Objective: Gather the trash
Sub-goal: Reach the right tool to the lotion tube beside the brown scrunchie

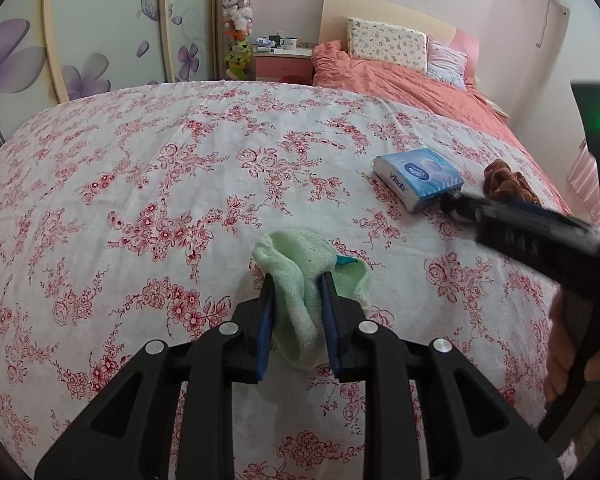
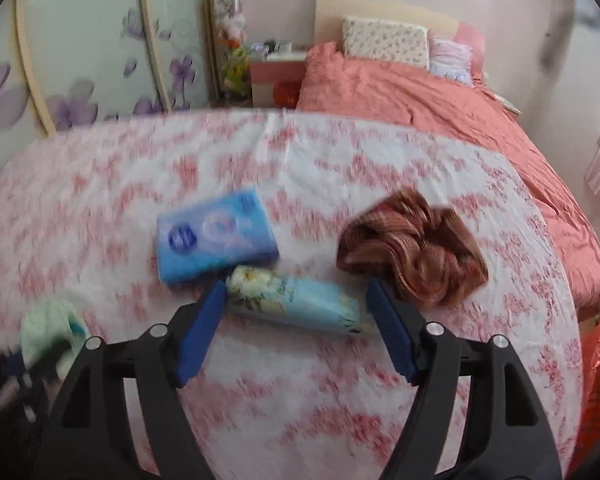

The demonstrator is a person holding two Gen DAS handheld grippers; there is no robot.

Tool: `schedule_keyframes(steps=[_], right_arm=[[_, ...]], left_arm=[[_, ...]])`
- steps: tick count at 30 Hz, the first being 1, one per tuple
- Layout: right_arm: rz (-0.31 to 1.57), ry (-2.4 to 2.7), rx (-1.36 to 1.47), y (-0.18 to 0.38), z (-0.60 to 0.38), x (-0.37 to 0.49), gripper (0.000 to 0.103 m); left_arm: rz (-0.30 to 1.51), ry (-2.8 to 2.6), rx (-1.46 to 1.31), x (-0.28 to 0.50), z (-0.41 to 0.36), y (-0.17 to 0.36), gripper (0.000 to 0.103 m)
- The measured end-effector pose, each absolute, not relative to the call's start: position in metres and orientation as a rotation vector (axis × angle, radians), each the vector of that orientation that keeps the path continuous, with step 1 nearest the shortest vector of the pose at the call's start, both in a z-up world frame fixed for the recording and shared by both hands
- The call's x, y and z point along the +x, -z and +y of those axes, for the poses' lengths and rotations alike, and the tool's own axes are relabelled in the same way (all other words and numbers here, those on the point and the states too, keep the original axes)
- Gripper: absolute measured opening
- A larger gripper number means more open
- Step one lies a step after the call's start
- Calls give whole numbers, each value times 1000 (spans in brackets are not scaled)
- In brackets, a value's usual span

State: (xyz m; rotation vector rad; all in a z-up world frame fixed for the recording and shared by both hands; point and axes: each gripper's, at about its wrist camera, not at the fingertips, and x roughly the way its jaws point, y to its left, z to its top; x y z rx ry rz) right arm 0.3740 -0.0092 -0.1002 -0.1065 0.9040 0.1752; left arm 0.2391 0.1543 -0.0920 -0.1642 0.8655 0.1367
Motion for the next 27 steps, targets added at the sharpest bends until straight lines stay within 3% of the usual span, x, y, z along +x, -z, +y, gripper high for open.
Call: schedule_keyframes(steps=[8,13,20,27], right_arm=[[883,-156,-94,99,-31,352,68],[872,-170,-9,91,-22,362,77],[866,-32,-119,99,-2,379,79],[906,-51,-76,98,-39,342,69]], left_arm=[[864,-132,-175,239,154,92,23],[863,-131,-178,239,155,93,23],[863,-132,-177,239,154,93,23],[863,-131,-180,239,155,93,24]])
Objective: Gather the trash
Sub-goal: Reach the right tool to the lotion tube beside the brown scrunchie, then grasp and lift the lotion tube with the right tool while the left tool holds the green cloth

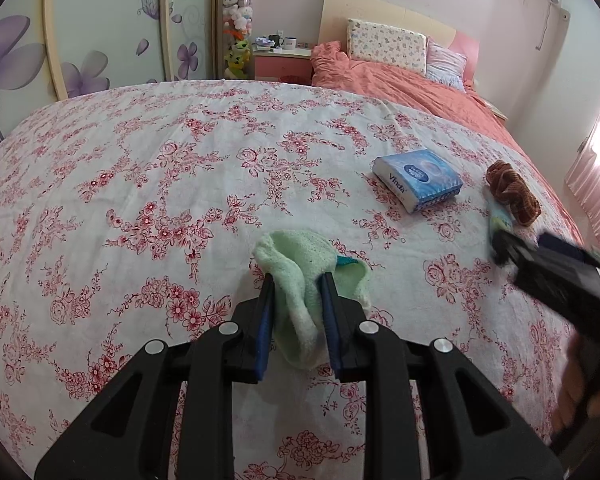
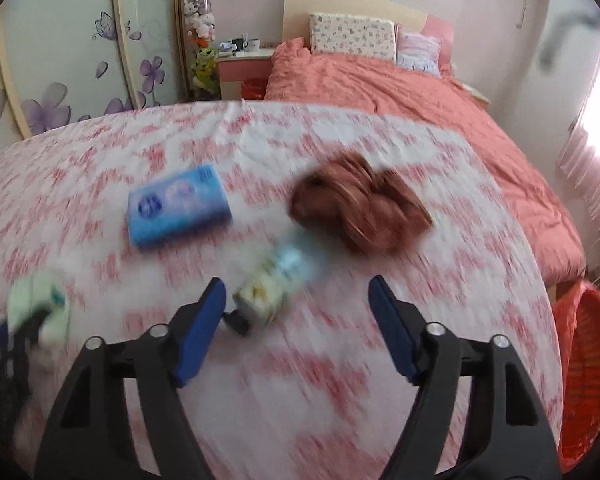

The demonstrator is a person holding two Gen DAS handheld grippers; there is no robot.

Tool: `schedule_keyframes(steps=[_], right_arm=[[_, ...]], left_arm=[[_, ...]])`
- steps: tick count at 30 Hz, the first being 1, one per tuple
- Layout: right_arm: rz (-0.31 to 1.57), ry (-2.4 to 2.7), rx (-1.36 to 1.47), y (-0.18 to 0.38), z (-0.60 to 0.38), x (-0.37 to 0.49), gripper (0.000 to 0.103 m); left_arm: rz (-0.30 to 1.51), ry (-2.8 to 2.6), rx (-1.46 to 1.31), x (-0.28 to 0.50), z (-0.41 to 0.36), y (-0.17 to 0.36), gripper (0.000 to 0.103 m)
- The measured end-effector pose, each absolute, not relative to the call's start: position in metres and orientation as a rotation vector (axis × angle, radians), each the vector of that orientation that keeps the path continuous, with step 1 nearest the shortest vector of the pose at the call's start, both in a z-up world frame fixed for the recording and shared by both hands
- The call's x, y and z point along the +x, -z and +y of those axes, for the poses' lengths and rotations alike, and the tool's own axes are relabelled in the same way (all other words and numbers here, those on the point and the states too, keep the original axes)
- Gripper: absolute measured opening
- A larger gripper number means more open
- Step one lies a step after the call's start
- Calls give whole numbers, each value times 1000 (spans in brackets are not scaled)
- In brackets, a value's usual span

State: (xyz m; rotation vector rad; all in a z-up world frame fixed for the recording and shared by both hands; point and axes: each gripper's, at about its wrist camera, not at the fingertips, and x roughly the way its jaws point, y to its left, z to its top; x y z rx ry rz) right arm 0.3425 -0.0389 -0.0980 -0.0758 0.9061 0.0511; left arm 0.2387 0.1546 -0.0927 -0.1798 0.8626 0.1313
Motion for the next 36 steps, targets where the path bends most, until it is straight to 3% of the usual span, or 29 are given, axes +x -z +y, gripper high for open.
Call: schedule_keyframes(steps=[7,19,23,25,36], right_arm=[[926,-76,53,108,-83,319,69],[901,-157,71,97,-47,338,68],[936,-127,97,107,-40,357,44],[936,-119,82,108,-36,362,27],[917,-176,-18,108,-83,277,27]], left_arm=[[862,-129,-184,239,155,92,24],[863,-132,-179,238,155,92,24],[863,-133,-178,238,154,92,24],[863,-134,-175,238,154,92,24],[862,-130,-184,239,154,93,24]])
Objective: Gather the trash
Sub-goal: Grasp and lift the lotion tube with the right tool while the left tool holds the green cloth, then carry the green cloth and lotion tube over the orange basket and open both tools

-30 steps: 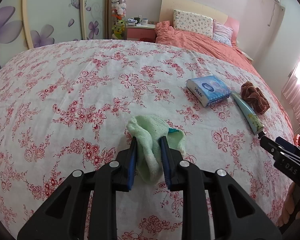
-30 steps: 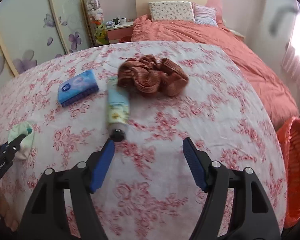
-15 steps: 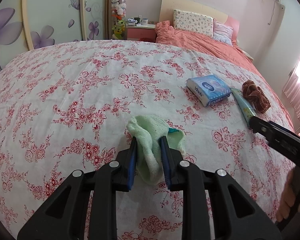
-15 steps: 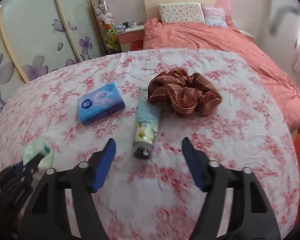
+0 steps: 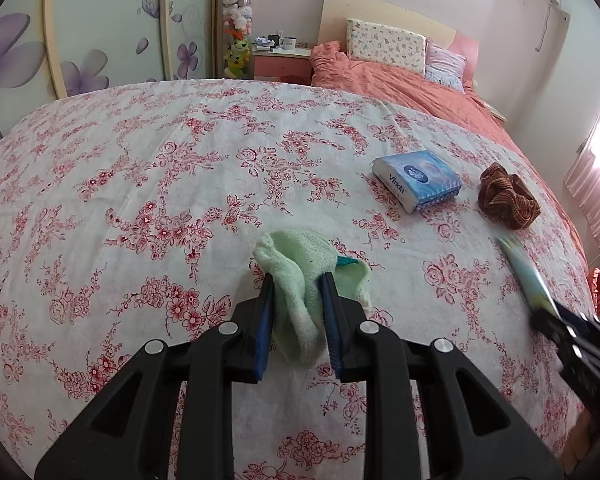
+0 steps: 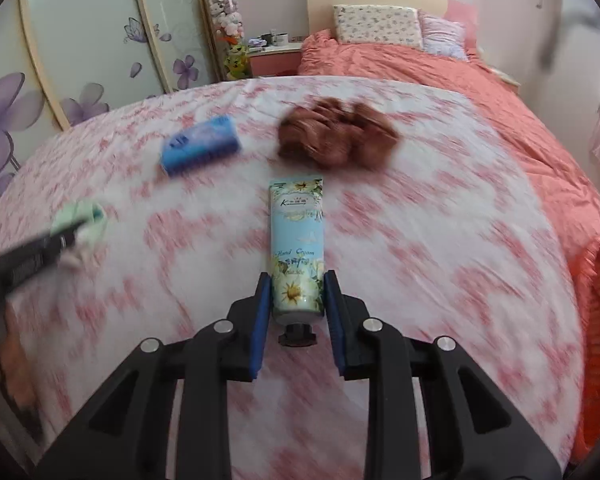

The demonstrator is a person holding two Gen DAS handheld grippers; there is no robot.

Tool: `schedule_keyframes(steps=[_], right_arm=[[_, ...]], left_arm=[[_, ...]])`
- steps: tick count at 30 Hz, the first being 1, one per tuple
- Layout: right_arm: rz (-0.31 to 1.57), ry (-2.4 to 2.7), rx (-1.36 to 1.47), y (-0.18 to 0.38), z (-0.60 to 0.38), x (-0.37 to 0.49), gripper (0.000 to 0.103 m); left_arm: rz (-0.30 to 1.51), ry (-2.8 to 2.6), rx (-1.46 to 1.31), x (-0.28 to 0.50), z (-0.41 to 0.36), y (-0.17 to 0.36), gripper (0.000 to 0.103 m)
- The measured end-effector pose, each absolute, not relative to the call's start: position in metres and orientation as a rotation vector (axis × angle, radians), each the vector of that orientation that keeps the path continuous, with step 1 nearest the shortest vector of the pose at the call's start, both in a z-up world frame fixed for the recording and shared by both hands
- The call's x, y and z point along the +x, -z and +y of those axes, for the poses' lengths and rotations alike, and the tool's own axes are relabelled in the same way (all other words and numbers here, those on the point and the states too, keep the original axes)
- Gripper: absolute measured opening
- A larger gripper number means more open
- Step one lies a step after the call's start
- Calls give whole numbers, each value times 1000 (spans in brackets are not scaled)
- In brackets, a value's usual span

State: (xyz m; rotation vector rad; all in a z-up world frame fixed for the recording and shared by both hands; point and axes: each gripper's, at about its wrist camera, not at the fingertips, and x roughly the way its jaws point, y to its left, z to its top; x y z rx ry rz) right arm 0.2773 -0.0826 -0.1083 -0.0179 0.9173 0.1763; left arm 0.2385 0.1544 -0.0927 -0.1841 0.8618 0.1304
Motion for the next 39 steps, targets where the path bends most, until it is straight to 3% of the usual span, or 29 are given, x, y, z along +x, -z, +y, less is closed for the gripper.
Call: schedule_keyframes(steps=[6,20,24,25,26,29,39], right_arm=[[911,-51,-7,110,-123,267,28],[908,-57,33,111,-130,272,34],[908,-55,27,111,-129,269,32],[907,-55,23,111,-129,268,27],[906,-54,16,110,-128,268,27],[907,-65,31,110,-131,264,27],[823,-50,109,76,-157,237,26]], left_arm=[[863,-136,-167,239,152,92,24],[876,-81,-128,235,135,87,47],[882,-89,-94,237,124,90,48],[881,-91,-82,237,121,91,43],[872,-90,-68,236,118,91,33],[856,-74,-49,233,111,88,15],[799,-34,-50,223,98,60,13]])
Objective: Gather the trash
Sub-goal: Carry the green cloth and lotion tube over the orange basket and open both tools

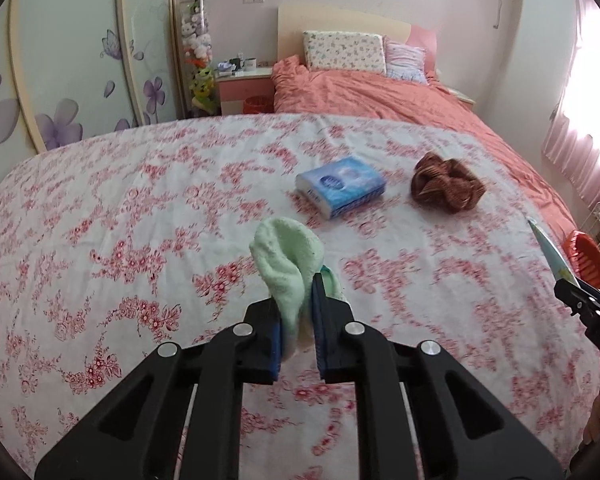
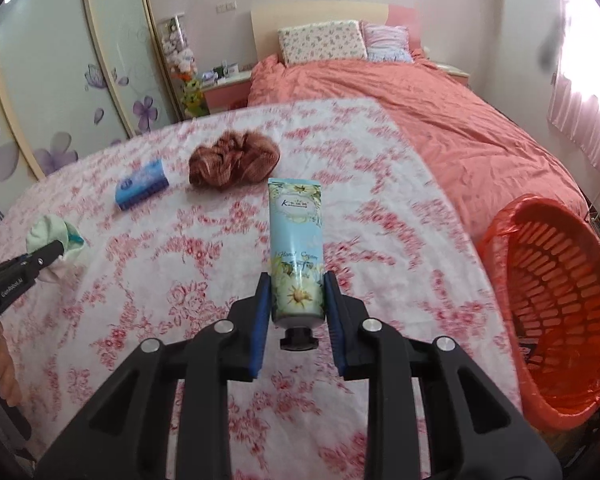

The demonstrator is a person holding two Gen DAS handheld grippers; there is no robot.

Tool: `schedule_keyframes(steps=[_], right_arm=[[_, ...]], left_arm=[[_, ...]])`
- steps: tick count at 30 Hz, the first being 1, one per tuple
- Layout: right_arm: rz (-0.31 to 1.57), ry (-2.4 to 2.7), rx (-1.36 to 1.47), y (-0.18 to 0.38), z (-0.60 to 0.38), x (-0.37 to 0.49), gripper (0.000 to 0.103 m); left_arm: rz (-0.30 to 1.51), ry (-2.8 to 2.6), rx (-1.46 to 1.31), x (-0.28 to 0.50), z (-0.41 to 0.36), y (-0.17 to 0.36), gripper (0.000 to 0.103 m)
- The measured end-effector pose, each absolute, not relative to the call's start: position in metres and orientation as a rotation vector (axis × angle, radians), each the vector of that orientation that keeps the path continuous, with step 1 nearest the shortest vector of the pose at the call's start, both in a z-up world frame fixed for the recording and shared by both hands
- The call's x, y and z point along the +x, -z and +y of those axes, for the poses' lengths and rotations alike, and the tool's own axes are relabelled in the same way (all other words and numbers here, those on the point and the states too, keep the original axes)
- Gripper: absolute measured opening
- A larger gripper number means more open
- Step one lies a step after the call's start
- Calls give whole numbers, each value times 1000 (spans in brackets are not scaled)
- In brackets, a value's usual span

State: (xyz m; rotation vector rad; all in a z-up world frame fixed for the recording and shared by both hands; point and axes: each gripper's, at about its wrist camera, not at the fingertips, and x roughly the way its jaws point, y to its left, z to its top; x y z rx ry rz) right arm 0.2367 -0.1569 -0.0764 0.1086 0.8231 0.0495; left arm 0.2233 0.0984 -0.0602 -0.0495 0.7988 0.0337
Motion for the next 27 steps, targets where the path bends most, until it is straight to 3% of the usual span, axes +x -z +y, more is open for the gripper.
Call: schedule_keyframes(steps=[17,27], right_arm=[[590,96,160,-3,-233,165,26],[534,246,200,-10,-302,135,26]], left_arm=[[696,181,-52,207,-1,-1,13],[683,405,-12,205,-103,-10,13]])
